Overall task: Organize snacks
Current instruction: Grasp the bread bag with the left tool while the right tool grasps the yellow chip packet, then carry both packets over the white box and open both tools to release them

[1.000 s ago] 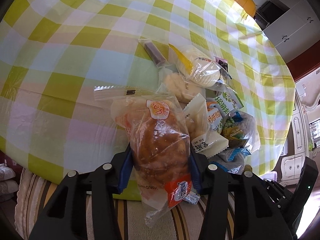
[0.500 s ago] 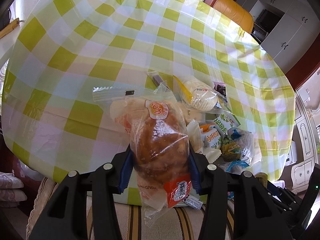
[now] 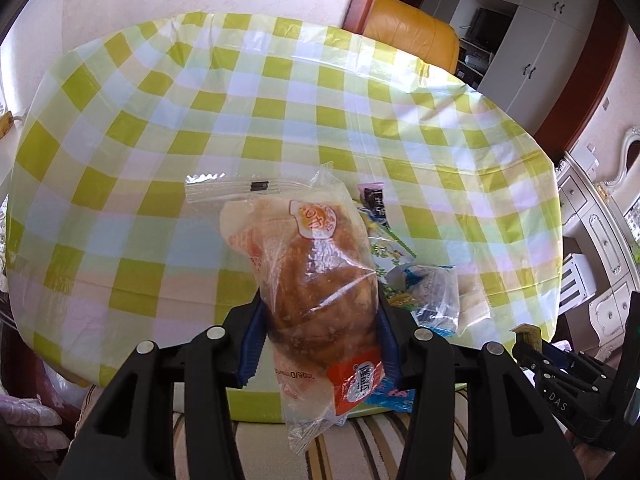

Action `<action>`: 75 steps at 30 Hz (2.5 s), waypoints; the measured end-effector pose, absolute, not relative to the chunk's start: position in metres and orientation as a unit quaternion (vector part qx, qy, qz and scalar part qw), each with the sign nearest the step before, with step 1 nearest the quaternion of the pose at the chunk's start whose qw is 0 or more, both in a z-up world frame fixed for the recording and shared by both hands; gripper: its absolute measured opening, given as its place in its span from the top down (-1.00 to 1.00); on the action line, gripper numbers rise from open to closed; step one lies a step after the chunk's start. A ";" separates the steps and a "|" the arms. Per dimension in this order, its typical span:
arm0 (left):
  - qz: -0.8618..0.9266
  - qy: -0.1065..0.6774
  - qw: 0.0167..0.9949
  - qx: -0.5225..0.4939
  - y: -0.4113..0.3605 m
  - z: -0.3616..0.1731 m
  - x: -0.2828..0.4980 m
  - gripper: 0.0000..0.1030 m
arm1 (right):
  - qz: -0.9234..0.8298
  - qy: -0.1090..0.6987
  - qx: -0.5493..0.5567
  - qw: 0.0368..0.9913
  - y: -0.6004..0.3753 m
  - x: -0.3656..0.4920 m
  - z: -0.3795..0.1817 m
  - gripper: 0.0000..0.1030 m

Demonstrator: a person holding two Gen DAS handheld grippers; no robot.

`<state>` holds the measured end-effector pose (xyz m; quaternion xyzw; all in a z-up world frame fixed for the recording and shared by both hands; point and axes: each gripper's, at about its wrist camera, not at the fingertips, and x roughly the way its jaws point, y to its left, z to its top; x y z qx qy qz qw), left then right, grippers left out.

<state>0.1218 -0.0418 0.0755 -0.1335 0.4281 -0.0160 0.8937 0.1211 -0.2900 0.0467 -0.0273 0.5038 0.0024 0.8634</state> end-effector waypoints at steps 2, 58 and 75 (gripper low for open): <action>-0.028 0.424 0.897 -0.121 -0.056 0.080 0.122 0.10 | -0.004 0.501 -0.018 0.865 -0.298 0.120 0.050 0.35; -0.430 0.515 0.663 0.332 -0.461 -0.016 0.066 0.07 | -0.297 0.588 0.211 0.722 -0.604 -0.004 -0.083 0.34; -0.416 0.479 0.708 0.312 -0.465 0.005 0.081 -0.57 | -0.294 0.568 0.219 0.736 -0.604 0.003 -0.078 -0.24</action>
